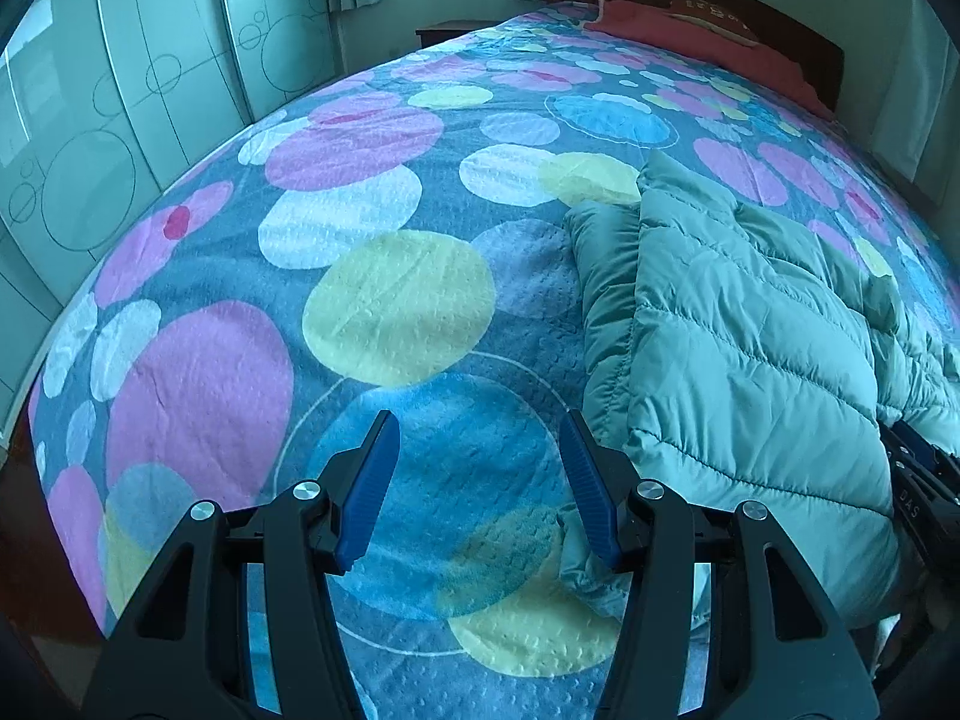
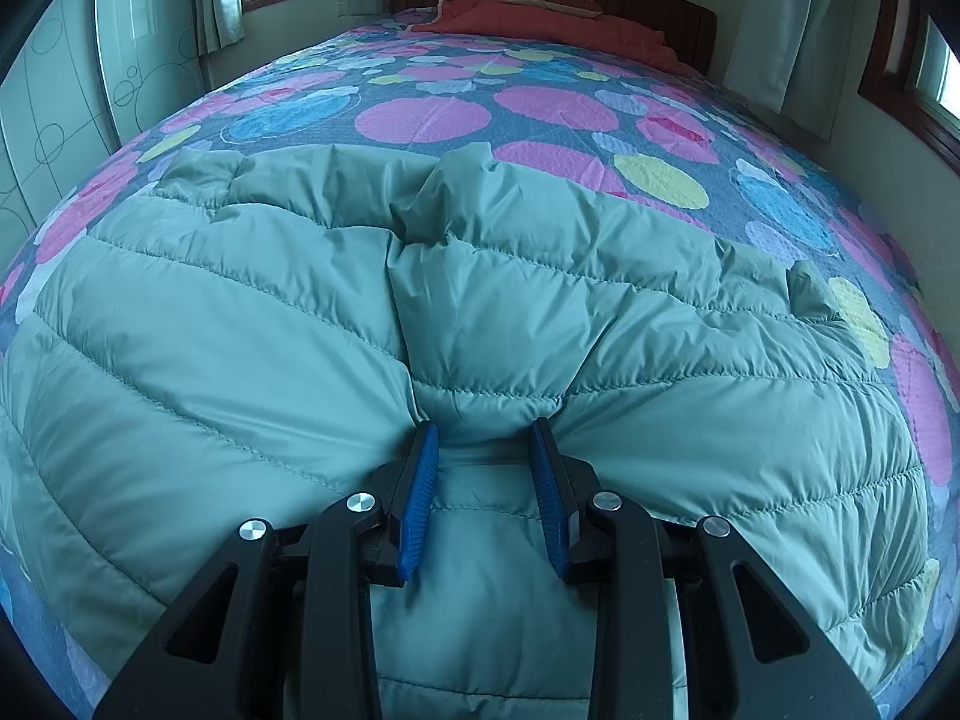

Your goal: Fold large clothes

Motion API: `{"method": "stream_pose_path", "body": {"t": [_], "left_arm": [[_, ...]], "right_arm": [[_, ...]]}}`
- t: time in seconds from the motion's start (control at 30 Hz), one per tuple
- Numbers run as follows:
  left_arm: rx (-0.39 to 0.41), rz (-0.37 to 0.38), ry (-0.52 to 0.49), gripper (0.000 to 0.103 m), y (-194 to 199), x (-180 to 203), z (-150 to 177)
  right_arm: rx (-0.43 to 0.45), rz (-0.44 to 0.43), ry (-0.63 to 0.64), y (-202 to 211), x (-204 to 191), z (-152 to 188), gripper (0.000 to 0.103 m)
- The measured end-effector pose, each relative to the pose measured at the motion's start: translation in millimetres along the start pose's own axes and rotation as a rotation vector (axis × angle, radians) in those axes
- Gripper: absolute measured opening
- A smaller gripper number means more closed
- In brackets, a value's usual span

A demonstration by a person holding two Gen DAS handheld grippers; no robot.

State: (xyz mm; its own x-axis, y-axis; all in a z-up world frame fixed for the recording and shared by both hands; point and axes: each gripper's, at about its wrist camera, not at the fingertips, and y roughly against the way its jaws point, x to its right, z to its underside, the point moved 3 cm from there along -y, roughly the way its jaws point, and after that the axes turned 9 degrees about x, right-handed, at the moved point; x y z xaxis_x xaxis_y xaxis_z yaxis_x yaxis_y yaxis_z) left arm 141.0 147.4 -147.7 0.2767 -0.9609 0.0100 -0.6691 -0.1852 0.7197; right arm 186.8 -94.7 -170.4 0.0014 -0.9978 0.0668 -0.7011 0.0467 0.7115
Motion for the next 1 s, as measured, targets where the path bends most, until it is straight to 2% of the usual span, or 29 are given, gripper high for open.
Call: {"method": "stream_pose_path", "body": {"t": [0.2,0.37,0.7,1.0], "left_arm": [[-0.038,0.066,0.117,0.055,7.6,-6.1,9.9],[-0.047,0.113,0.176,0.055,17.1,-5.3,9.8],[-0.037,0.153,0.264,0.055,23.7,-9.4,8.1],[-0.03,0.192,0.29,0.055,26.0,-8.5,4.9]], "right_arm": [[0.0,0.002,0.0,0.4,-1.2,0.3,0.032],[0.001,0.003,0.001,0.7,-2.1,0.3,0.032],[0.002,0.006,0.001,1.2,-3.8,0.9,0.032],[0.002,0.009,0.002,1.6,-4.9,0.9,0.032]]}}
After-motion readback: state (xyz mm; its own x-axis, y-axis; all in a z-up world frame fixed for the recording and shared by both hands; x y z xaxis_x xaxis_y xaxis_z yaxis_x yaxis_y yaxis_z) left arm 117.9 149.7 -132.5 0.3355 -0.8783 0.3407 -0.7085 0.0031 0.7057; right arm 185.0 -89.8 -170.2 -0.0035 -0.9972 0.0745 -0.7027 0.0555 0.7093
